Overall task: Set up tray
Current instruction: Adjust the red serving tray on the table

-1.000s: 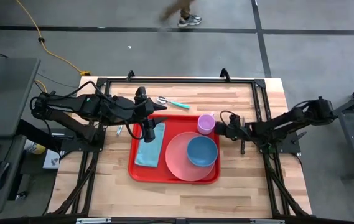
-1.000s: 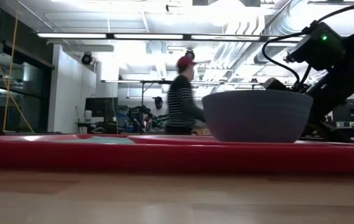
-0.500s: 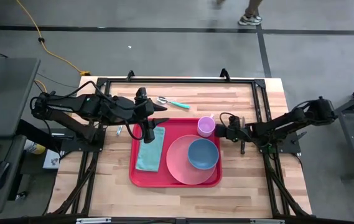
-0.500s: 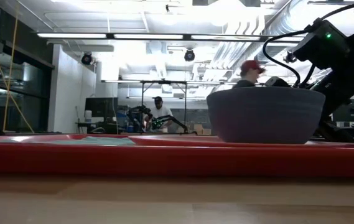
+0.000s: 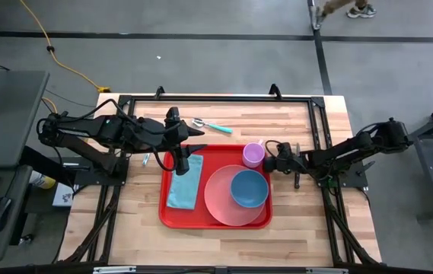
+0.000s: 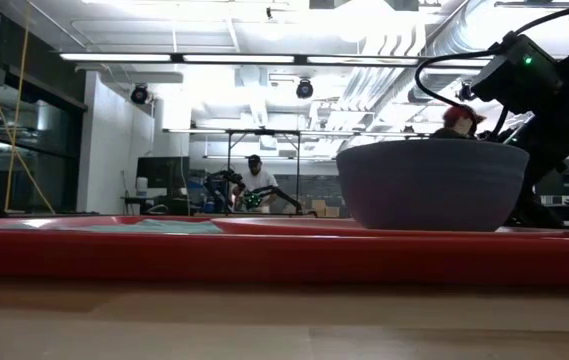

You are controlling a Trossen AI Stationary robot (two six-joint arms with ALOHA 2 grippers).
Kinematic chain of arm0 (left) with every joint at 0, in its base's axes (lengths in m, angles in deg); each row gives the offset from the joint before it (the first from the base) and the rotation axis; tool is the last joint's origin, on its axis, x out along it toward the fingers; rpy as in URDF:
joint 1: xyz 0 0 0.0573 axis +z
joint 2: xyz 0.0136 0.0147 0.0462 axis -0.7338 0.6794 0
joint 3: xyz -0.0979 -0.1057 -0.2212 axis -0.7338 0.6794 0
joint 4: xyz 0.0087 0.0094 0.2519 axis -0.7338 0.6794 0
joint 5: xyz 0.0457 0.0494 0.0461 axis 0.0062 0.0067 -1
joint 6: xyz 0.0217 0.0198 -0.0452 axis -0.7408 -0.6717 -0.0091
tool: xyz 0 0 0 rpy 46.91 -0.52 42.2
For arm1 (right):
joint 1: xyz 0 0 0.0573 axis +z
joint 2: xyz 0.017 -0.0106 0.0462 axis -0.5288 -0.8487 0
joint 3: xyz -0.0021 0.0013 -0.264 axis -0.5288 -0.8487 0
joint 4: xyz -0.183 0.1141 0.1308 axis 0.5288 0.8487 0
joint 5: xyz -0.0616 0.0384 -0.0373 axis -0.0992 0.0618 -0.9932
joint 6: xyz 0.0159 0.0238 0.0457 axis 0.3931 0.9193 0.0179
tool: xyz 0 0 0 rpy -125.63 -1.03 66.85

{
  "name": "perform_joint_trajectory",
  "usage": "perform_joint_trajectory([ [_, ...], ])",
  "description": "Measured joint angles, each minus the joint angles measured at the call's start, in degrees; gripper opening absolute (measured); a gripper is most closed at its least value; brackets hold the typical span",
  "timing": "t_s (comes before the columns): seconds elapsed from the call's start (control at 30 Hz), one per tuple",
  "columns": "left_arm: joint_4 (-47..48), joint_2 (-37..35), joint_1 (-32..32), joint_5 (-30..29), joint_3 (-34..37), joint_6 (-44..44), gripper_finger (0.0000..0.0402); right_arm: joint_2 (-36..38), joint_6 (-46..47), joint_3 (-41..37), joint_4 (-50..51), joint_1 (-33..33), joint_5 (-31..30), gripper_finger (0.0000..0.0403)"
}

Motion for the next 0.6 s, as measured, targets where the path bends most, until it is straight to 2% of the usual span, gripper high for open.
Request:
perform_joint_trajectory([
  [0.13,0.00,0.00,0.00,0.00,0.00,0.43,0.0200,0.00,-4.69,-0.10,-2.08,-0.03,1.67,0.0073],
  [0.37,0.00,0.00,0.00,0.00,0.00,0.43,0.0200,0.03,-7.05,-0.16,-2.83,-0.07,2.39,0.0074],
  [0.6,-0.02,0.00,0.00,0.00,0.00,0.45,0.0200,3.59,-14.08,-0.25,-3.18,-0.37,5.05,0.0075],
])
